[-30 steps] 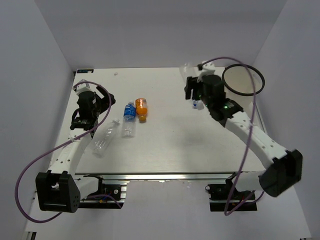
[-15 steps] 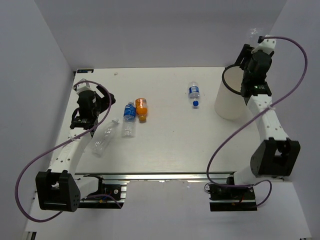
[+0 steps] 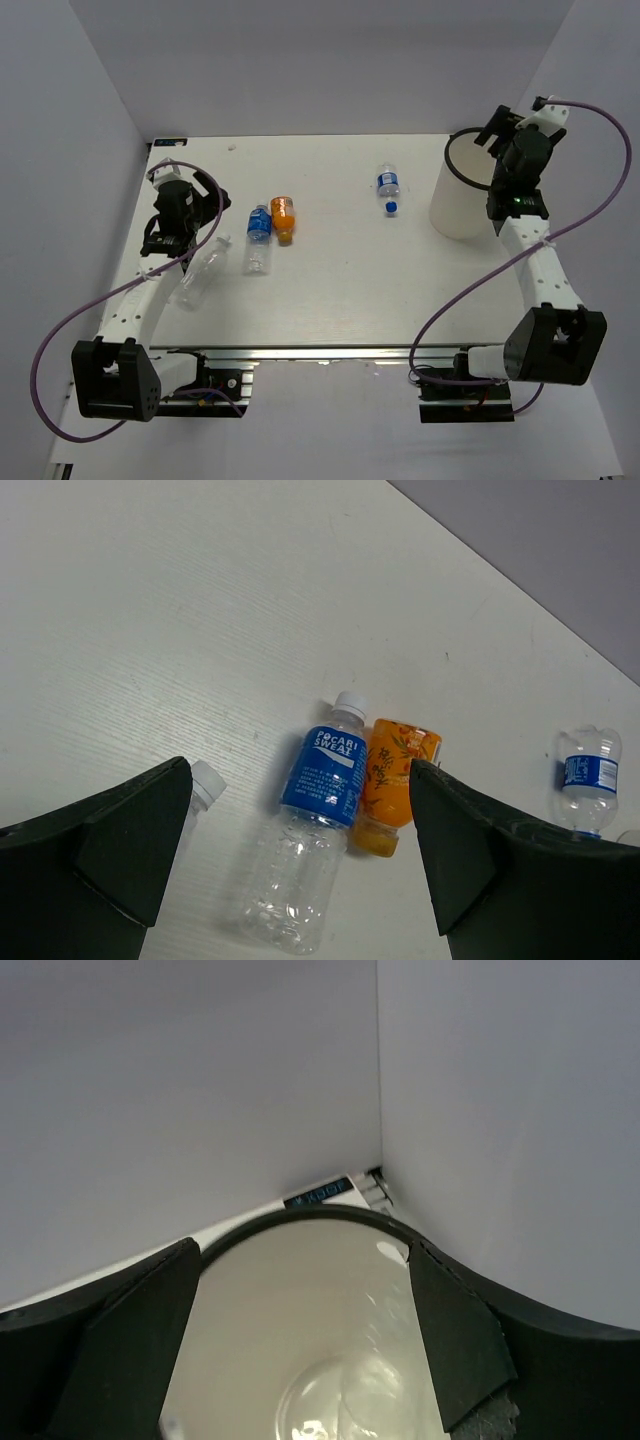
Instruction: Put the plastic bottles in the bin
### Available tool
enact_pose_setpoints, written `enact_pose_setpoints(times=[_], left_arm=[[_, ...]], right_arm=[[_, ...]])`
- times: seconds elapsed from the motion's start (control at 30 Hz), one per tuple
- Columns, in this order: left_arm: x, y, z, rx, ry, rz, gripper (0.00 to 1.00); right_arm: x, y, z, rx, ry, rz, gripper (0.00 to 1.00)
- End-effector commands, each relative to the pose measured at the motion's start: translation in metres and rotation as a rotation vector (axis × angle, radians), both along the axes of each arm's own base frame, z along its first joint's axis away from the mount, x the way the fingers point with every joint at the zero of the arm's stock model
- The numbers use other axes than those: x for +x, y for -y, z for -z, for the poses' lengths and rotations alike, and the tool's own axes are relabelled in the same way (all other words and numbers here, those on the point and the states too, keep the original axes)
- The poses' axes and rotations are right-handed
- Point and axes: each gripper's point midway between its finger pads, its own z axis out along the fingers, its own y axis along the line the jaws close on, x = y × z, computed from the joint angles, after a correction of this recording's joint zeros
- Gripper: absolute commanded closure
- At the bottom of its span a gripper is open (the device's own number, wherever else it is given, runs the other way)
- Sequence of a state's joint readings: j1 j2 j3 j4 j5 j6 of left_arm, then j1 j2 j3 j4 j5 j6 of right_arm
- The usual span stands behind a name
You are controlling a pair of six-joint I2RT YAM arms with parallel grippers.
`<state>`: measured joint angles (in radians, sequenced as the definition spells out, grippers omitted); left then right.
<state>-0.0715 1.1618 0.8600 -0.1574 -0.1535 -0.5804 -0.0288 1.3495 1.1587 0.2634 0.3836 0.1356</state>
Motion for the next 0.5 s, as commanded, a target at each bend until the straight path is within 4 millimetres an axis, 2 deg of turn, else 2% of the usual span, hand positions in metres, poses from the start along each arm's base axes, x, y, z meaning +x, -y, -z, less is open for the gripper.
enact_pose_setpoints(times=[0.0,0.03,0.13,0.17,0.23,0.27,0.3,0.33,0.37,0.4,0.43,0.47], left_arm=[[0.005,0.002,-0.018,0.000,0.038,0.008,0.02],[0.006,0.002,-0.017,-0.002,0.036,0.013,0.02],[0.007,0.004,-0.015,-0.004,0.030,0.018,0.02],[0.007,0.003,-0.014,-0.003,0.026,0.017,0.02],[0.007,0.003,-0.015,-0.003,0.027,0.017,0.02],[0.007,0.003,-0.014,-0.003,0.024,0.017,0.02],[0.006,0.003,-0.015,-0.001,0.027,0.015,0.02],[0.006,0.002,-0.015,0.002,0.026,0.009,0.02],[0.006,0.001,-0.014,0.003,0.023,0.006,0.02],[0.006,0.000,-0.014,0.005,0.021,0.003,0.02],[0.006,0.000,-0.014,0.006,0.021,0.001,0.02],[0.006,0.000,-0.013,0.006,0.018,0.000,0.02]], right_arm=[[-0.011,-0.003,-0.069,0.003,0.173,-0.017,0.11],[-0.013,-0.014,-0.089,0.012,0.208,-0.071,0.11],[-0.013,-0.045,-0.105,0.008,0.207,-0.214,0.11],[-0.015,-0.069,-0.122,0.000,0.228,-0.278,0.11],[-0.012,-0.102,-0.116,-0.059,0.173,-0.368,0.11],[-0.013,-0.138,-0.113,-0.089,0.157,-0.447,0.11],[-0.013,-0.154,-0.115,-0.174,0.148,-0.475,0.11],[-0.004,-0.176,-0.094,-0.205,0.080,-0.534,0.11],[-0.004,-0.202,-0.086,-0.211,0.056,-0.592,0.11],[-0.002,-0.215,-0.090,-0.185,0.057,-0.632,0.11],[0.010,-0.231,-0.061,-0.174,-0.024,-0.674,0.11],[0.015,-0.239,-0.048,-0.163,-0.072,-0.692,0.11]])
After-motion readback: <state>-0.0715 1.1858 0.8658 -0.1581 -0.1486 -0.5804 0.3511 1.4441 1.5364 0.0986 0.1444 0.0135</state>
